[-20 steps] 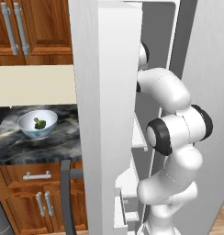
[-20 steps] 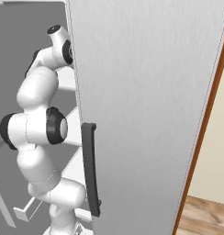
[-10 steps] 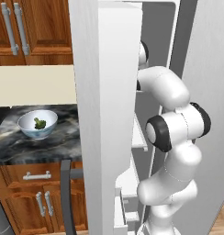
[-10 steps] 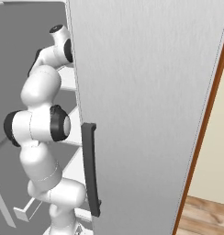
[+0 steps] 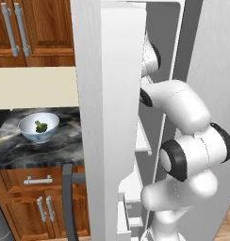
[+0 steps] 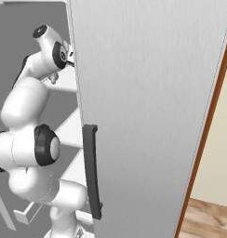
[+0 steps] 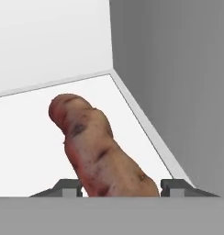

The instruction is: Take the broccoli, potato, and mushroom from the freezer and place them in the bowl on the counter.

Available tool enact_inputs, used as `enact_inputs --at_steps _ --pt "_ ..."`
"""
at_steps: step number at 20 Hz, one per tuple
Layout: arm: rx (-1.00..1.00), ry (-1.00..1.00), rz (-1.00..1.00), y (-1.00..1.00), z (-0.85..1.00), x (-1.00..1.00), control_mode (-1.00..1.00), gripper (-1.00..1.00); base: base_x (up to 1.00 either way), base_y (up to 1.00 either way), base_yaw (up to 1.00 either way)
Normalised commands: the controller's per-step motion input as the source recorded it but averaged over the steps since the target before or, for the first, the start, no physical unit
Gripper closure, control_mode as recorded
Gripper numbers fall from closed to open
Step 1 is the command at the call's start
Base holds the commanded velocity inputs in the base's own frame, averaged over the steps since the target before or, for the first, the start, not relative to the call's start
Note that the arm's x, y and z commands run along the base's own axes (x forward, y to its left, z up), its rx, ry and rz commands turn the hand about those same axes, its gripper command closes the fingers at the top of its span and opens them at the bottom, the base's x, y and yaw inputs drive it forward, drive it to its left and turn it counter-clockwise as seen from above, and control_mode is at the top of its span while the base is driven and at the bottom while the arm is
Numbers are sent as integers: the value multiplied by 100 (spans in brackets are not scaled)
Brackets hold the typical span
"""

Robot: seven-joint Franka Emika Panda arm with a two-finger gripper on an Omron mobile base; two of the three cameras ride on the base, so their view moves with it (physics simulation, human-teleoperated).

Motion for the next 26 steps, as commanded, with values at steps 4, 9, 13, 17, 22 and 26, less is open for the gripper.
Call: enact_inputs --at_steps 4,9,13,17,22,26 --pt "21 -50 -5 -33 13 -100 -100 100 0 0 0" --pt "20 -35 -1 -26 48 -100 -100 100 0 0 0" --pt "13 -11 0 -26 90 -100 -100 100 0 0 0" --pt "14 -1 -2 -30 78 -100 -100 100 0 0 0" --pt "9 11 0 -21 29 -100 -100 100 0 0 0" --pt "1 16 0 -10 -8 -100 -100 100 0 0 0"
